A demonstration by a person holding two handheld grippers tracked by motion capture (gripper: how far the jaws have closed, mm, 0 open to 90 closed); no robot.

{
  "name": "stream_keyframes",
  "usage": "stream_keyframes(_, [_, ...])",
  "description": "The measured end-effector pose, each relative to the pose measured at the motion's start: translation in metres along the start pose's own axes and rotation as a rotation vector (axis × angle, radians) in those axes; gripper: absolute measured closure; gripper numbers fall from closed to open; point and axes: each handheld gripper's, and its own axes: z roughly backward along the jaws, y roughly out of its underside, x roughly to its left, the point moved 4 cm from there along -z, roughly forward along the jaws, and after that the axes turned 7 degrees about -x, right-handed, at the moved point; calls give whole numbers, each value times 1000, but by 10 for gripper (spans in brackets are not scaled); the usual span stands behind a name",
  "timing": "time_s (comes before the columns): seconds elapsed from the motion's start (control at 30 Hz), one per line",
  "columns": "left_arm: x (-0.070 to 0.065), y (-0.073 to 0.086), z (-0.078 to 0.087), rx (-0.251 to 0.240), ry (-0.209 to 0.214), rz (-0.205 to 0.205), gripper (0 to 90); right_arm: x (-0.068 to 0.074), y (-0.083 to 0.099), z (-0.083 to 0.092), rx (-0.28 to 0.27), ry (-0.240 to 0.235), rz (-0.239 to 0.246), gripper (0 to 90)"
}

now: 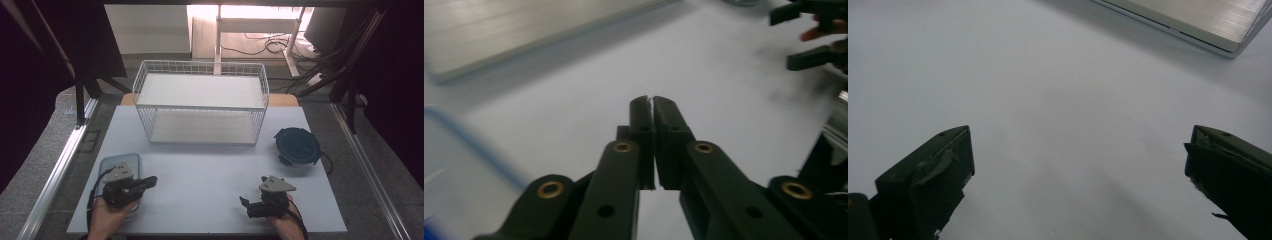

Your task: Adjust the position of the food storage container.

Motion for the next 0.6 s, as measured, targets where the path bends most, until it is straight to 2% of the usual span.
stream_keyframes(0.07, [11,0,11,-10,-44,9,897,0,0,0,4,-1,2,0])
stream_keyframes(0.2, [38,3,36,-32,-138,57,898,4,1,-3,17,-9,9,0])
stream_keyframes(0.23, [53,8,47,-36,-193,83,898,6,1,-4,26,-15,17,0])
stream_keyframes(0.27, [61,11,52,-39,-216,98,898,7,2,-5,30,-16,23,0])
stream_keyframes(0.3, [61,11,52,-39,-216,98,898,8,2,-6,33,-18,25,0])
stream_keyframes(0.33, [68,15,57,-40,-240,114,898,8,2,-6,33,-18,25,0])
stream_keyframes(0.37, [81,23,66,-36,-286,139,899,8,2,-6,37,-21,30,0])
stream_keyframes(0.4, [81,23,66,-36,-286,139,898,8,2,-6,37,-21,30,0])
stream_keyframes(0.47, [94,35,78,-29,-328,178,898,8,2,-6,39,-19,27,0])
stream_keyframes(0.6, [100,47,86,-5,-352,200,899,8,2,-6,41,-16,21,0])
